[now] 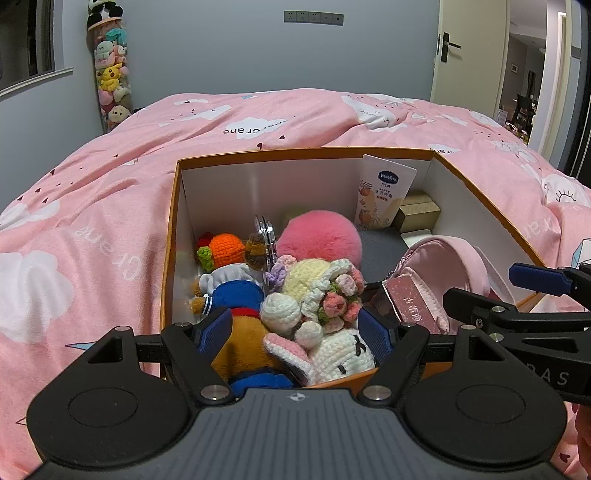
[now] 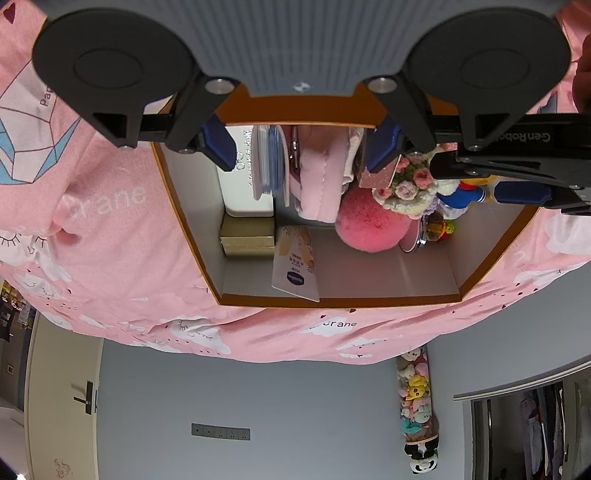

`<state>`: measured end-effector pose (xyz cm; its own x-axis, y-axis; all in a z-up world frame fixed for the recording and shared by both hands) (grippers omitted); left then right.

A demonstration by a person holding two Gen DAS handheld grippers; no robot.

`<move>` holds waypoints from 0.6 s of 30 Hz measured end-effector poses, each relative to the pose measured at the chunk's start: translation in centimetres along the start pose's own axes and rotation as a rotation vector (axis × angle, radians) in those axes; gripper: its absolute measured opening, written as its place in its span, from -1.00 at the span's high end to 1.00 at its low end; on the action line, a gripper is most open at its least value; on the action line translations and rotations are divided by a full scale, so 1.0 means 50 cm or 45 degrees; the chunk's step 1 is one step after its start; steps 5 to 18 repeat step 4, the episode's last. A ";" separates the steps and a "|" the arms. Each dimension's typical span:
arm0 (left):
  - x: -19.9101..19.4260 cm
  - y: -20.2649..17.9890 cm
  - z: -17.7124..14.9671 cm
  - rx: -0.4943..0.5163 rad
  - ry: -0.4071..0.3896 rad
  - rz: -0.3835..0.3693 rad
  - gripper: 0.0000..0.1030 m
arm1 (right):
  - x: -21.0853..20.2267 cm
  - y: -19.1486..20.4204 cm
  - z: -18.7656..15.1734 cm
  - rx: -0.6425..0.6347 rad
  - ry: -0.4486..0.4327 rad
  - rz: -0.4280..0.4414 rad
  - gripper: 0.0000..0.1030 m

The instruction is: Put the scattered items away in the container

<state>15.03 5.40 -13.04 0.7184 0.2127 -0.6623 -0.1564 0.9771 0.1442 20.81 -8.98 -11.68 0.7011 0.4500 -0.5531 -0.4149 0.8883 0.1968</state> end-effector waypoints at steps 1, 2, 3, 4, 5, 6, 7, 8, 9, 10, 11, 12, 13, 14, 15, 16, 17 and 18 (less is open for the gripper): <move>0.000 0.000 0.000 -0.001 0.000 0.000 -0.72 | 0.000 0.000 0.000 0.000 0.000 0.000 -0.53; 0.000 0.000 0.000 0.000 -0.001 0.000 -0.72 | 0.000 0.000 0.000 0.000 0.000 0.000 -0.53; 0.000 0.000 0.000 -0.001 0.000 0.000 -0.72 | 0.000 0.000 0.000 0.000 0.000 0.001 -0.53; 0.000 0.000 0.000 -0.001 0.000 0.000 -0.72 | 0.000 0.000 0.000 0.000 0.000 0.001 -0.53; 0.000 0.000 0.000 -0.001 0.000 0.000 -0.72 | 0.000 0.000 0.000 0.000 0.000 0.001 -0.53; 0.000 0.000 0.000 -0.001 0.000 0.000 -0.72 | 0.000 0.000 0.000 0.000 0.000 0.001 -0.53; 0.000 0.000 0.000 -0.001 0.000 0.000 -0.72 | 0.000 0.000 0.000 0.000 0.000 0.001 -0.53; 0.000 0.000 0.000 -0.001 0.000 0.000 -0.72 | 0.000 0.000 0.000 0.000 0.000 0.001 -0.53; 0.000 0.000 0.000 -0.001 0.000 0.000 -0.72 | 0.000 0.000 0.000 0.000 0.000 0.001 -0.53; 0.000 0.000 0.000 -0.001 0.000 0.000 -0.72 | 0.000 0.000 0.000 0.000 0.000 0.001 -0.53; 0.000 0.000 0.000 -0.001 0.000 0.000 -0.72 | 0.000 0.000 0.000 0.000 0.000 0.001 -0.53; 0.000 0.000 0.000 -0.001 0.000 0.000 -0.72 | 0.000 0.000 0.000 0.000 0.000 0.001 -0.53; 0.000 0.000 0.000 -0.001 0.000 0.000 -0.72 | 0.000 0.000 0.000 0.000 0.000 0.001 -0.53; 0.000 0.000 0.000 -0.001 0.000 0.000 -0.72 | 0.000 0.000 0.000 0.000 0.000 0.001 -0.53; 0.000 0.000 0.000 -0.001 0.000 0.000 -0.72 | 0.000 0.000 0.000 0.000 0.000 0.001 -0.53; 0.000 0.000 0.000 -0.001 0.000 0.000 -0.72 | 0.000 0.000 0.000 0.000 0.000 0.001 -0.53; 0.000 0.000 0.000 -0.001 0.000 0.000 -0.72 | 0.000 0.000 0.000 0.000 0.000 0.001 -0.53; 0.000 0.000 0.000 -0.001 0.000 0.000 -0.72 | 0.000 0.000 0.000 0.000 0.000 0.001 -0.53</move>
Point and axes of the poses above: each gripper's, at about its wrist camera, not at the fingertips, and x roughly the way its jaws point, y to its left, z to its top, the point moved 9 cm from there along x, roughly the way its jaws point, and after that the axes turned 12 degrees about x, right-handed, at the moved point
